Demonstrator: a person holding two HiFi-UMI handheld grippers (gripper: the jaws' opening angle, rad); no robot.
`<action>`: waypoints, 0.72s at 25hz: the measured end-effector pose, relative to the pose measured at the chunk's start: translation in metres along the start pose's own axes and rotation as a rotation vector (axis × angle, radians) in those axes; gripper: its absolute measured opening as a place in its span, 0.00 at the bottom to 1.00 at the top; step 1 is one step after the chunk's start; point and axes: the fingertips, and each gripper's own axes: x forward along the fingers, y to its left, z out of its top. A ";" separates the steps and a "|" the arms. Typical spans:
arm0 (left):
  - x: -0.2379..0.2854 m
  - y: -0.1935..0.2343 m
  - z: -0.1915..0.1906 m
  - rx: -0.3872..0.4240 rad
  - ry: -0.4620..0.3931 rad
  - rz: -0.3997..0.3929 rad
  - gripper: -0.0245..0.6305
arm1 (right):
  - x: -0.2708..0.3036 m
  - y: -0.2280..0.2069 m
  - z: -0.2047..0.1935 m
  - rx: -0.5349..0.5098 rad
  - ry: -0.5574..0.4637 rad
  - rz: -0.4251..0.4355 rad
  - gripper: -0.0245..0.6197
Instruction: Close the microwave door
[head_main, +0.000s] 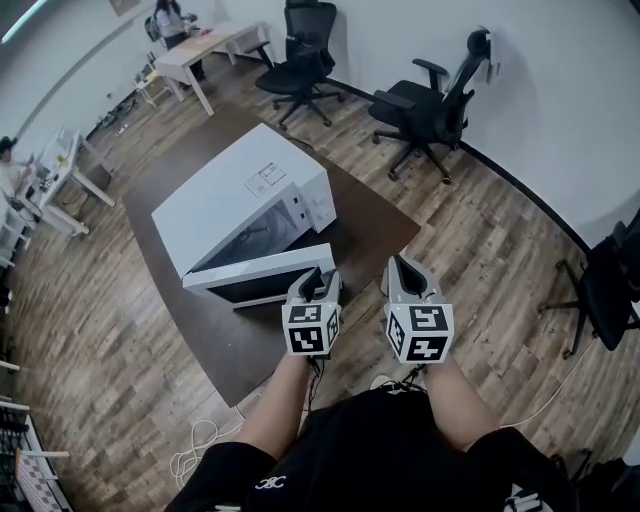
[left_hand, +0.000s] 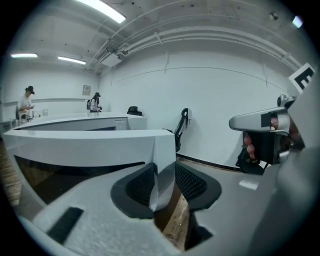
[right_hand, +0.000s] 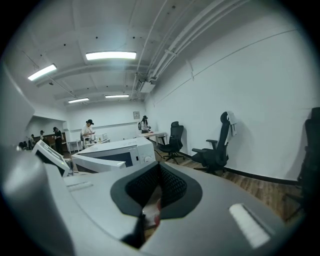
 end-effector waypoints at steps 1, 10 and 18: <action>0.006 0.003 0.003 -0.007 -0.002 0.013 0.26 | 0.003 -0.004 0.002 -0.002 -0.002 0.004 0.05; 0.051 0.035 0.031 -0.054 -0.004 0.113 0.22 | 0.030 -0.030 0.011 -0.008 0.010 0.049 0.05; 0.083 0.067 0.050 -0.104 -0.013 0.187 0.20 | 0.047 -0.040 0.014 -0.030 0.026 0.079 0.05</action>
